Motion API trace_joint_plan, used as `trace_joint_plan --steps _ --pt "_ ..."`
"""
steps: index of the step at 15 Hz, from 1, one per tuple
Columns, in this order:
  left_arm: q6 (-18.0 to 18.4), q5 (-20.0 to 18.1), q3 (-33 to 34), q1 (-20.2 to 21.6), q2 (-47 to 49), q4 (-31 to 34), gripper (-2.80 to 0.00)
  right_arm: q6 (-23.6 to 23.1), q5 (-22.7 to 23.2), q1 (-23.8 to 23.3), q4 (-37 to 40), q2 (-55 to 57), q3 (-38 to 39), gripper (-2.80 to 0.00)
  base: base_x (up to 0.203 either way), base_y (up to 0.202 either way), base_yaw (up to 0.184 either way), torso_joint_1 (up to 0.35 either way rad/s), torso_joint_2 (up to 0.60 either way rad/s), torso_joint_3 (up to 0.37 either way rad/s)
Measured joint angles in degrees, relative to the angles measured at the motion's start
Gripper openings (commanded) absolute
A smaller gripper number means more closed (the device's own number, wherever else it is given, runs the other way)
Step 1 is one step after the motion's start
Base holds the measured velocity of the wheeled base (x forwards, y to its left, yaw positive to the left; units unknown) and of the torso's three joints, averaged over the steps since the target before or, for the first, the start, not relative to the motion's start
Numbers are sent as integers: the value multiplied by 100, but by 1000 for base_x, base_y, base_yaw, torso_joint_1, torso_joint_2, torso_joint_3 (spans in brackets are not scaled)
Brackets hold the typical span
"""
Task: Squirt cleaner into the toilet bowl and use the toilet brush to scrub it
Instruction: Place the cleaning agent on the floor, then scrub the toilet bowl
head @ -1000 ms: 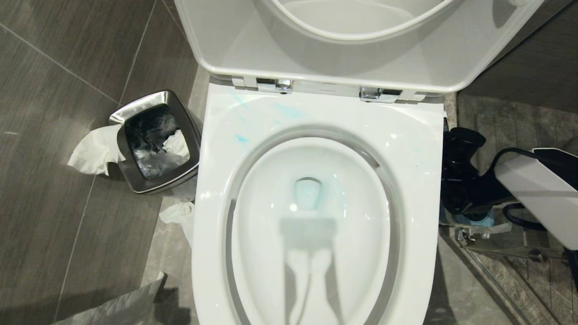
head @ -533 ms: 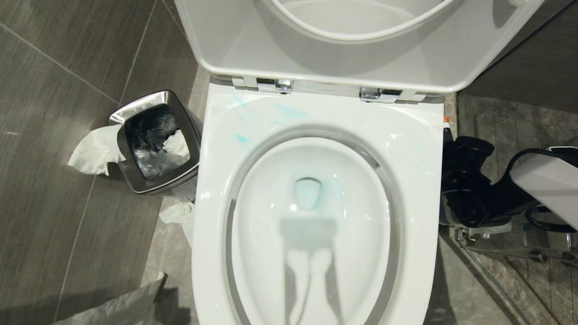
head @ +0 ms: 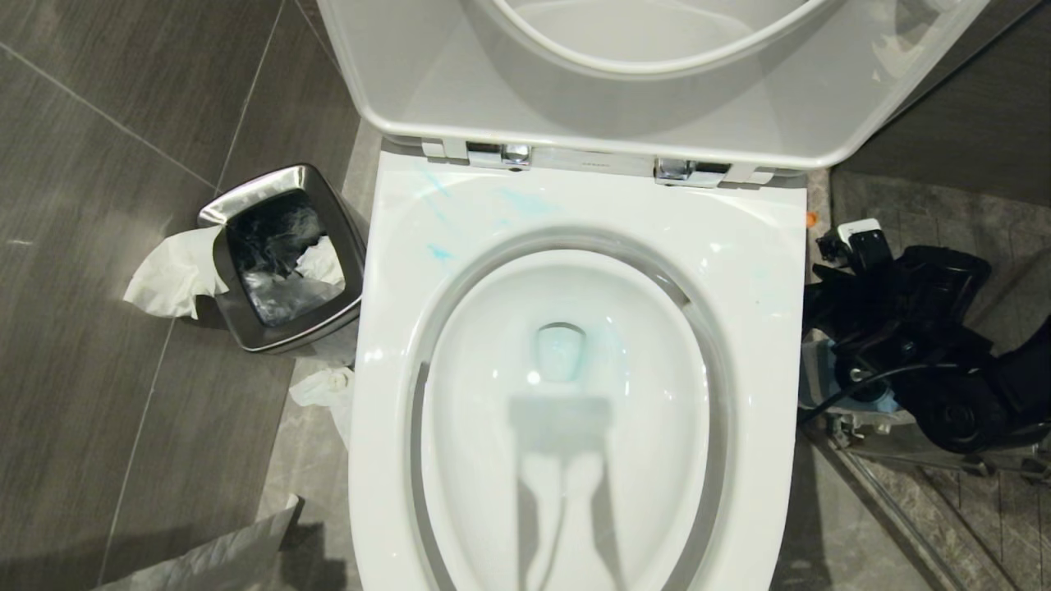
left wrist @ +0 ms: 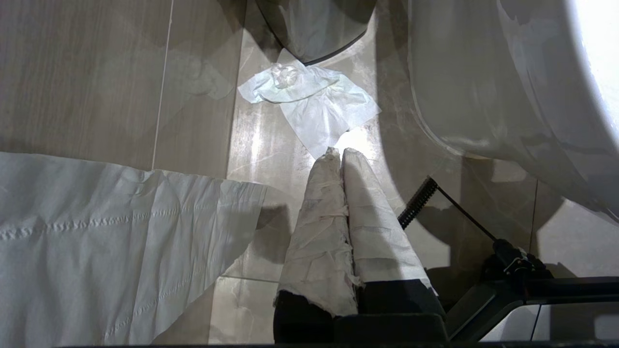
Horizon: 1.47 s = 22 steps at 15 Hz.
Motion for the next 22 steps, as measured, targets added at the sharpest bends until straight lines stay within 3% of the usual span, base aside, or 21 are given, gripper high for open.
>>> trace_joint_plan --steps 5,13,17,19,22 --pt "-2 2 0 0 0 0 -280 5 3 52 325 -913 1061 -280 0 0 0 0 0 0" --pt "0 2 0 0 0 -2 -280 460 -6 577 1786 -2731 3147 -280 0 0 0 0 0 0" --pt "-2 1 0 0 0 0 -280 770 -101 581 3197 -3893 3422 -280 0 0 0 0 0 0" --pt "-2 2 0 0 0 0 -280 1031 -371 573 4047 -4330 3286 -280 0 0 0 0 0 0" --pt "-2 3 0 -5 0 0 -280 1081 -533 573 5032 -5059 3366 -280 0 0 0 0 0 0"
